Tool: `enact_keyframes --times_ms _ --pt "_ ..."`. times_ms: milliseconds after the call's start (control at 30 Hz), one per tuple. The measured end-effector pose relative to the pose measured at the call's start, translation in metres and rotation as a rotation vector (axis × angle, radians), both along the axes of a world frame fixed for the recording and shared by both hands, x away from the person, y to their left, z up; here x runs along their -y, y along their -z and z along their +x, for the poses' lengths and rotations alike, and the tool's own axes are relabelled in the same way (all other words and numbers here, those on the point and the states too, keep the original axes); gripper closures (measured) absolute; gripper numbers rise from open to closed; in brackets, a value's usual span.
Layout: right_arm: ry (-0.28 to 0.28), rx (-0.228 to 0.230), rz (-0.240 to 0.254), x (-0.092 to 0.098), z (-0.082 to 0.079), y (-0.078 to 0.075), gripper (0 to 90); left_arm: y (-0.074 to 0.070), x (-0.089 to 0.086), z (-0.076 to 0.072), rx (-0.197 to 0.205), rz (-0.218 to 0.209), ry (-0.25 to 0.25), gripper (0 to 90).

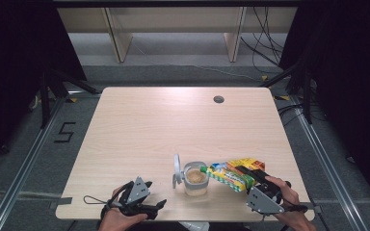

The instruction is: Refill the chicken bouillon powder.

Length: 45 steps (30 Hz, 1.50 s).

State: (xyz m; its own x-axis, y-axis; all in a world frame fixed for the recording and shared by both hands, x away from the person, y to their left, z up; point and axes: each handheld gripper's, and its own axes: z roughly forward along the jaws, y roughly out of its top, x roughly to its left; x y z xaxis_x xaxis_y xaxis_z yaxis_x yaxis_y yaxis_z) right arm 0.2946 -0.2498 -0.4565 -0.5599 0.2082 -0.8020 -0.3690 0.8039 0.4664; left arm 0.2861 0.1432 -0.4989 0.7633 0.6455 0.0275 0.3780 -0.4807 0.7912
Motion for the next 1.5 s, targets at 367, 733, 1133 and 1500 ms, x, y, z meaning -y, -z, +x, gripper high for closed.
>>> enact_keyframes --times_ms 367,733,1133,1500 --pt "0.003 -0.17 0.254 0.012 0.017 0.005 73.7 0.001 0.0 -0.001 -0.018 -0.01 -0.02 22.3" --pt "0.041 -0.298 0.547 0.032 0.041 0.013 75.5 0.002 0.0 0.001 -0.009 0.004 -0.013 22.3" --pt "0.112 -0.342 0.641 0.042 0.063 0.025 75.9 0.001 -0.001 0.001 -0.001 0.006 -0.002 22.3" --pt "0.14 -0.379 0.672 0.047 0.06 0.029 75.9 0.001 0.0 -0.001 -0.019 -0.015 -0.02 22.3"
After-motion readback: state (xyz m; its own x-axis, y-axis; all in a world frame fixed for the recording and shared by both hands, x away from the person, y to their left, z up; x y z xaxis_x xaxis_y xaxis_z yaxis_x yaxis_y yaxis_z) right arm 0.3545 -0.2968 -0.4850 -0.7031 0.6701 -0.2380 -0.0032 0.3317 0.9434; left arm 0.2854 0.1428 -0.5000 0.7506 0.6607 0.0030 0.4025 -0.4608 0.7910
